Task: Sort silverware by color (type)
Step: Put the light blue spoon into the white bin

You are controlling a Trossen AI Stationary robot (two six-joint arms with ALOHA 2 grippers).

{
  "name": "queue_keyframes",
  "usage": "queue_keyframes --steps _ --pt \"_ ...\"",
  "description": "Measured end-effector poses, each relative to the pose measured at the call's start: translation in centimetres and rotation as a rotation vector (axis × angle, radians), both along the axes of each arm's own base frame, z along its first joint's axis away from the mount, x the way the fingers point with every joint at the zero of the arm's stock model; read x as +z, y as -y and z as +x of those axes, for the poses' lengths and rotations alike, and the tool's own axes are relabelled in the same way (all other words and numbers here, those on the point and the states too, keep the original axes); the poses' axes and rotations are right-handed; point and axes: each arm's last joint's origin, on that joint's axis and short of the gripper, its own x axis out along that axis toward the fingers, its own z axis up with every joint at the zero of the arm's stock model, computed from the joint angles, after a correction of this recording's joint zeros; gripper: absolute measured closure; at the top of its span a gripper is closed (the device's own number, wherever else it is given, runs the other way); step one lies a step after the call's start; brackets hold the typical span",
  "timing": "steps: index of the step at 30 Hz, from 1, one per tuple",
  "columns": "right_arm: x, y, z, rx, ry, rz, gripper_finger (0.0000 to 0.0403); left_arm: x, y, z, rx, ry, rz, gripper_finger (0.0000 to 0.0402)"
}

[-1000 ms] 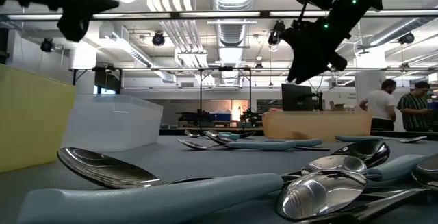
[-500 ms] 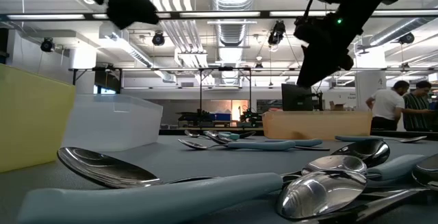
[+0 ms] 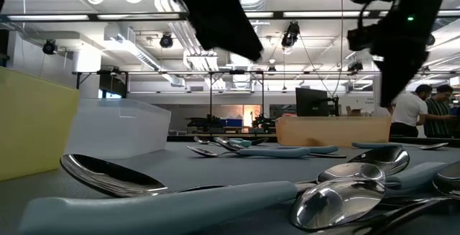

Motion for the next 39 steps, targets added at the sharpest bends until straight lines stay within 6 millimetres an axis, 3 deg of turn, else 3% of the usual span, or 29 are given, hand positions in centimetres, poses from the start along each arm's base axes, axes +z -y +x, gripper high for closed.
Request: queue_keyframes --steps 10,24,30,36,39 --pt "-0.1 -1.1 -0.6 0.028 -0.047 0.058 0.0271 -7.2 -0.8 2.0 0.120 -0.172 0.045 0.0299" --pt "-0.1 -1.1 -0.5 0.069 -0.047 0.047 0.0271 -10.5 -0.9 3.7 0.118 -0.278 0.063 0.0307" --pt "-0.1 -1.1 -0.5 0.068 -0.043 0.047 0.0271 -10.3 -0.9 3.6 0.170 -0.291 -0.004 0.0383" --pt "0.0 -1.1 -0.2 0.064 -0.007 0.016 0.0271 -8.3 -0.8 3.9 0.220 -0.275 -0.039 0.0385" --pt "0.0 -1.1 0.1 0.062 0.027 0.007 0.0271 -5.7 -0.5 3.5 0.245 -0.275 -0.046 0.0385"
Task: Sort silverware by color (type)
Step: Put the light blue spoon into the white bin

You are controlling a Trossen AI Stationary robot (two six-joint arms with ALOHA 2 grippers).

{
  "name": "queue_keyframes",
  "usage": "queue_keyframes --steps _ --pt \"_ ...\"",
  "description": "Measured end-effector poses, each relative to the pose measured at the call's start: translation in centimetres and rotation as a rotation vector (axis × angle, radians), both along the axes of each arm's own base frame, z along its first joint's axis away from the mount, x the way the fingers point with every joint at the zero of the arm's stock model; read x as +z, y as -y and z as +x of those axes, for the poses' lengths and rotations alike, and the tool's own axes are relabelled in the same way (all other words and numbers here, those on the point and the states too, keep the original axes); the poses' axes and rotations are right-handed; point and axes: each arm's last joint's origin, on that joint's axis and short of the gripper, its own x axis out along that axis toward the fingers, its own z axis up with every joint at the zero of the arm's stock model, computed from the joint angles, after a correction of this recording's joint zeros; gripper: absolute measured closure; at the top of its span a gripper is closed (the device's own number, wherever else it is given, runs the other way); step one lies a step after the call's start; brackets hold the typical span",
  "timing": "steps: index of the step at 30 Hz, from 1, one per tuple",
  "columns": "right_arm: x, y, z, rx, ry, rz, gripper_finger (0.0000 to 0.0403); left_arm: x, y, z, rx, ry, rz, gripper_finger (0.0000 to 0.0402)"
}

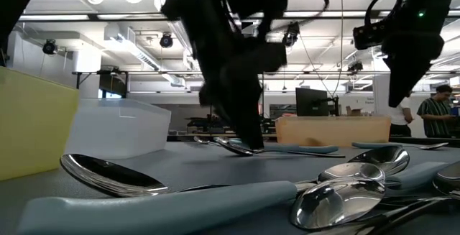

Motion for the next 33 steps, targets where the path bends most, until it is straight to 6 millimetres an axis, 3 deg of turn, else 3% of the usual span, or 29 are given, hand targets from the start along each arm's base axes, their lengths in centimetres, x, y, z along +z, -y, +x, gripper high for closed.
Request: queue_keyframes --steps 4,9,12,18,24,27,33 --pt "0.1 -0.1 0.6 0.000 0.062 0.014 0.0271 5.1 1.2 -1.6 0.056 0.042 0.063 0.0385" --pt "0.2 -0.3 1.4 0.001 0.158 0.036 0.0271 8.8 2.6 -5.6 0.097 0.009 0.178 0.0385" --pt "0.3 -0.5 2.1 0.021 0.212 0.043 0.0271 9.8 2.5 -8.9 0.182 -0.069 0.219 0.0385" --pt "-1.1 -1.0 4.4 0.052 0.272 0.056 0.0271 9.1 1.3 -14.9 0.337 -0.130 0.241 0.0374" --pt "-4.1 -1.9 7.1 0.085 0.219 0.119 0.0271 5.8 -0.4 -19.4 0.459 -0.131 0.206 0.0370" --pt "-4.9 -2.1 8.4 0.084 0.176 0.111 0.0271 4.2 -1.0 -21.3 0.504 -0.166 0.199 0.0369" --pt "-4.9 -3.0 12.0 0.139 0.172 0.094 0.0271 3.1 -1.9 -23.7 0.518 -0.183 0.185 0.0357"
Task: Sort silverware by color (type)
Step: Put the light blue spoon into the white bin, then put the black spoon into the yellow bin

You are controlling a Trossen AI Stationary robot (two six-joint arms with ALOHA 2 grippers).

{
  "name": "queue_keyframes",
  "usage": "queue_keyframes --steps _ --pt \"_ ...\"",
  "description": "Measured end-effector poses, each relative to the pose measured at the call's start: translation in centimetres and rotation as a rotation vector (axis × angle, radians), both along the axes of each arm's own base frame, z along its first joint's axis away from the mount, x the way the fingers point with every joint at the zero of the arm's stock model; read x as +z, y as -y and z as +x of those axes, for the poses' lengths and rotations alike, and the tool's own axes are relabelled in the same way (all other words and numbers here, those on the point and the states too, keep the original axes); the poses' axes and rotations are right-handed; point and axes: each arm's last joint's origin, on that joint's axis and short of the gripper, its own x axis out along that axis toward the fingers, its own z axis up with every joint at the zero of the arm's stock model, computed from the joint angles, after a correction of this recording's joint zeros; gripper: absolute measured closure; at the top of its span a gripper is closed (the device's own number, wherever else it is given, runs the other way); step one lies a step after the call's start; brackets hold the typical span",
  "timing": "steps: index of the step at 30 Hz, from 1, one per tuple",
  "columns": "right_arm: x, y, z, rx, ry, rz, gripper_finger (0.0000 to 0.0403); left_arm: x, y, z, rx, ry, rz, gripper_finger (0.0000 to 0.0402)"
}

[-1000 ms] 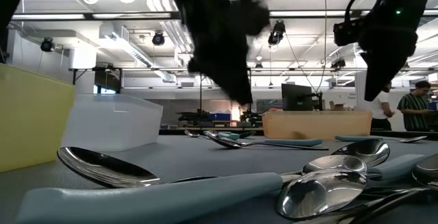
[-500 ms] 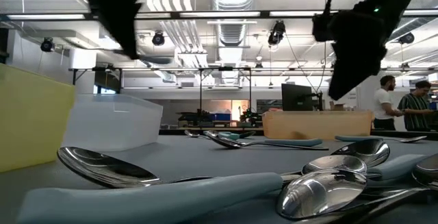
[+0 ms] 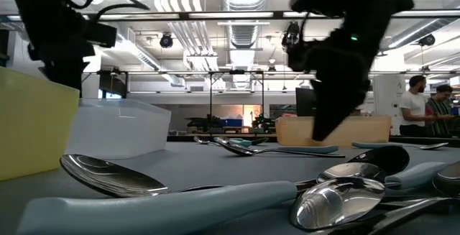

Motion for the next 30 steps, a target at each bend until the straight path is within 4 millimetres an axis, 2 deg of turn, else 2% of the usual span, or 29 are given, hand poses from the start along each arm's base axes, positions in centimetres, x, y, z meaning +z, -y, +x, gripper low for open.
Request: queue_keyframes --steps 7,11,18,21,30 --pt "0.4 -1.0 4.2 0.114 -0.023 -0.011 0.0271 0.5 -0.3 -0.7 -0.099 0.009 0.010 0.0342" --pt "-0.7 -1.2 4.9 0.135 -0.134 -0.036 0.0271 0.8 -0.4 -0.9 -0.165 0.000 0.023 0.0337" --pt "-2.5 -1.3 5.5 0.133 -0.189 -0.045 0.0274 1.6 -0.2 -0.7 -0.211 0.050 0.018 0.0333" --pt "-3.3 -1.1 5.5 0.123 -0.211 -0.038 0.0292 2.2 -0.2 -0.4 -0.242 0.079 0.045 0.0333" --pt "-5.8 0.4 6.0 0.089 -0.274 0.039 0.0385 4.8 -0.1 0.2 -0.265 0.186 0.102 0.0333"
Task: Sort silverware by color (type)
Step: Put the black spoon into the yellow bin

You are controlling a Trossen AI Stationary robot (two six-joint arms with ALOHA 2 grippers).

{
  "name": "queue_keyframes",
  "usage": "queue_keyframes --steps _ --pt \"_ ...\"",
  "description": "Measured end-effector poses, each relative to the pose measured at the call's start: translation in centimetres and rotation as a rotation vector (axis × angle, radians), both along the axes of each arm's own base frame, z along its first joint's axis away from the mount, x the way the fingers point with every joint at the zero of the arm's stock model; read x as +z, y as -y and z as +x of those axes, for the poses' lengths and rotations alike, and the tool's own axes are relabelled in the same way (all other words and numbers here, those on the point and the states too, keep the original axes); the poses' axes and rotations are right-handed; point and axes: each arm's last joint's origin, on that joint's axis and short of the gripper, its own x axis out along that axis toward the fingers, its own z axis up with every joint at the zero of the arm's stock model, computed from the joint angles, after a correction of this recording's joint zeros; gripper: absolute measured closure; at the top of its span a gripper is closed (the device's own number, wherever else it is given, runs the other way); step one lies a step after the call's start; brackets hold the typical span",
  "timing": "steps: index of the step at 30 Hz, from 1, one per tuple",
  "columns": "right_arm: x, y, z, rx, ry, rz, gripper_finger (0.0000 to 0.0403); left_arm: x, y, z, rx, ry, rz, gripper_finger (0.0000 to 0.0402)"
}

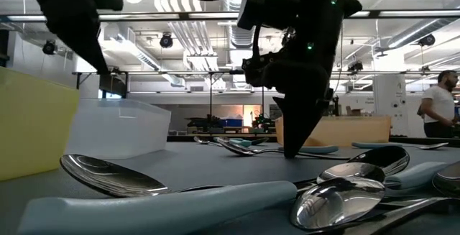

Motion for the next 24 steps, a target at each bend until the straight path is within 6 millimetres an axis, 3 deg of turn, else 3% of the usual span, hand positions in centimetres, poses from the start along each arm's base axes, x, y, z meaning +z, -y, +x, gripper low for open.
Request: queue_keyframes --steps 4,10,13,17,24 --pt "0.3 0.2 0.1 -0.028 0.004 0.041 0.0391 1.1 0.0 0.0 -0.026 0.036 -0.002 0.0333" --pt "4.3 0.3 -0.2 -0.057 0.119 0.059 0.0392 0.6 -0.2 -0.6 -0.105 0.039 0.056 0.0333" --pt "6.2 0.5 -0.5 -0.092 0.192 0.012 0.0393 -0.1 -0.2 -0.5 -0.115 0.120 0.038 0.0333" --pt "9.8 0.8 -0.3 -0.151 0.380 -0.050 0.0393 -1.2 0.0 0.2 -0.116 0.319 -0.020 0.0333" --pt "13.1 0.8 1.6 -0.125 0.683 -0.118 0.0393 -1.9 0.7 1.8 -0.137 0.775 -0.135 0.0333"
